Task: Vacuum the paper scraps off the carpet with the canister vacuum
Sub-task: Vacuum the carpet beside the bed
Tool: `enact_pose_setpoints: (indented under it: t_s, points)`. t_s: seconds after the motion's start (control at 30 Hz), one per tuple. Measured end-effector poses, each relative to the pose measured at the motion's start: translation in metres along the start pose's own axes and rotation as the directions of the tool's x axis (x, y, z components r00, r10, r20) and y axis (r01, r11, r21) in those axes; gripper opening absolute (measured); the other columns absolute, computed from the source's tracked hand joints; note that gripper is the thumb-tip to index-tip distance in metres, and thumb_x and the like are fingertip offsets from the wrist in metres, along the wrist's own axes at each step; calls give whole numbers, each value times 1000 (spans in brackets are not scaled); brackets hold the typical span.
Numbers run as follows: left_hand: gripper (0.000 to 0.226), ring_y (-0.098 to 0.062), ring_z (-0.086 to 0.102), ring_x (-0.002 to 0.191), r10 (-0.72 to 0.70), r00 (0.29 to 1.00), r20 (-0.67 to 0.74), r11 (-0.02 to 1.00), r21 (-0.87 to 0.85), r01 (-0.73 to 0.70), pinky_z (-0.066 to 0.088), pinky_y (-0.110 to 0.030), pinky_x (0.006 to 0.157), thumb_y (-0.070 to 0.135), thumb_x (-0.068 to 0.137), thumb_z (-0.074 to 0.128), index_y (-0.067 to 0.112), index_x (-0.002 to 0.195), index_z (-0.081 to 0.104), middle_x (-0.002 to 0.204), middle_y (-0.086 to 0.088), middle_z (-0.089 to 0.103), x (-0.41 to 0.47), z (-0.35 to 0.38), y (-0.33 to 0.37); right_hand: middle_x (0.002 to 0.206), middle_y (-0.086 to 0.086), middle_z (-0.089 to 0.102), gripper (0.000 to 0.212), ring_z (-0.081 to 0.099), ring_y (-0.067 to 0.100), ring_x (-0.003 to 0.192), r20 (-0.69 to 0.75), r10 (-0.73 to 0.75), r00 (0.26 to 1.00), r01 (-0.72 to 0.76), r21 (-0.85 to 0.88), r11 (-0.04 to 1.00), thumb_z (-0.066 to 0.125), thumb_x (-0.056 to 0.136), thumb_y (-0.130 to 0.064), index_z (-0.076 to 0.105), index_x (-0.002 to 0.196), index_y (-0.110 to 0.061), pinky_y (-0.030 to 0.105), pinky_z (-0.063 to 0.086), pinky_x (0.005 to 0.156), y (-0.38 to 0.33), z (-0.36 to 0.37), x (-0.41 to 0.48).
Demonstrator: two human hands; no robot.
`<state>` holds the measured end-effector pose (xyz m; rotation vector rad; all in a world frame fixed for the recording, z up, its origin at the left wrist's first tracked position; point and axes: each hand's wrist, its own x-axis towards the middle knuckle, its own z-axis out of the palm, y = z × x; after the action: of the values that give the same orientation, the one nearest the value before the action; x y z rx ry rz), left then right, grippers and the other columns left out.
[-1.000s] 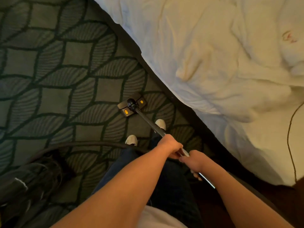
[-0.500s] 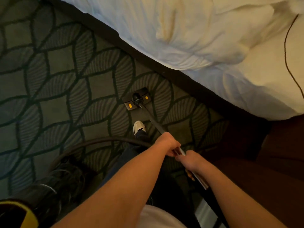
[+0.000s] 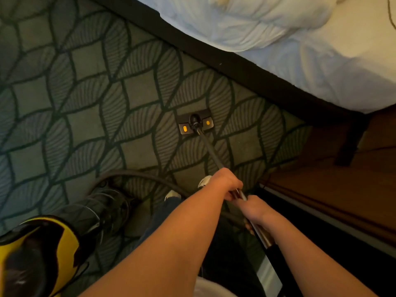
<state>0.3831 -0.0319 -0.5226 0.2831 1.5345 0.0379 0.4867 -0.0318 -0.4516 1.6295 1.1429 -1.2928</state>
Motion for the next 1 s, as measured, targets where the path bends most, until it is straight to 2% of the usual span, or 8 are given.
enact_pose_setpoints:
  t_s: [0.2, 0.27, 0.4, 0.53, 0.67, 0.8, 0.9, 1.0]
  points:
    - [21, -28, 73, 80, -12, 999, 47, 993, 114, 6, 61, -37, 77, 22, 88, 68, 7, 77, 59, 72, -12, 66, -9, 22, -50, 85, 8, 63, 41, 63, 25, 87, -38, 29, 999, -27, 57, 998, 46, 101, -40, 58, 115, -4, 34, 51, 85, 26, 54, -20]
    - [21, -29, 73, 82, -4, 999, 40, 989, 146, -2, 61, -38, 77, 22, 88, 68, 7, 77, 58, 73, -13, 66, -11, 24, -68, 98, 12, 64, 46, 64, 28, 96, -40, 24, 999, -21, 63, 998, 46, 100, -40, 57, 123, -1, 35, 50, 88, 32, 75, -24]
    - [22, -30, 72, 85, -7, 998, 62, 978, 207, -6, 60, -39, 82, 20, 89, 67, 6, 78, 55, 78, -16, 65, -24, 29, -109, 73, 3, 55, 39, 56, 15, 64, -32, 40, 999, -35, 138, 990, 44, 102, -37, 57, 117, -4, 27, 45, 62, 47, 124, -35]
    - [23, -28, 70, 79, -6, 997, 80, 968, 252, -15, 60, -35, 74, 20, 90, 67, 7, 77, 54, 71, -12, 62, -27, 41, -145, 73, 3, 54, 35, 53, 13, 60, -37, 67, 997, -59, 187, 981, 42, 103, -36, 56, 110, -5, 22, 38, 48, 67, 162, -38]
    - [23, -26, 67, 67, -5, 995, 104, 958, 285, -25, 60, -35, 72, 20, 91, 66, 7, 75, 55, 69, -12, 62, -30, 58, -175, 77, 7, 62, 39, 60, 17, 61, -19, 67, 998, -60, 247, 967, 44, 101, -37, 61, 112, -4, 24, 46, 51, 91, 192, -41]
    - [24, -30, 70, 74, -18, 994, 111, 956, 294, -16, 58, -34, 63, 18, 90, 66, 5, 72, 56, 67, -13, 62, -34, 77, -196, 77, 10, 67, 47, 61, 19, 57, -21, 59, 998, -52, 246, 968, 46, 99, -45, 66, 106, -4, 35, 54, 69, 116, 210, -41]
    - [25, -23, 65, 56, -23, 994, 110, 950, 310, -12, 55, -30, 53, 18, 89, 67, 6, 72, 55, 63, -12, 62, -35, 93, -210, 76, 12, 65, 47, 56, 18, 54, -16, 56, 998, -51, 229, 972, 44, 99, -42, 64, 107, -1, 32, 49, 61, 134, 222, -42]
    - [24, -21, 63, 53, -25, 994, 107, 949, 314, -9, 56, -31, 56, 19, 89, 67, 6, 74, 55, 64, -12, 63, -36, 110, -224, 67, 11, 63, 38, 59, 22, 52, -10, 41, 999, -37, 249, 968, 44, 100, -40, 57, 88, -6, 32, 49, 57, 154, 233, -44]
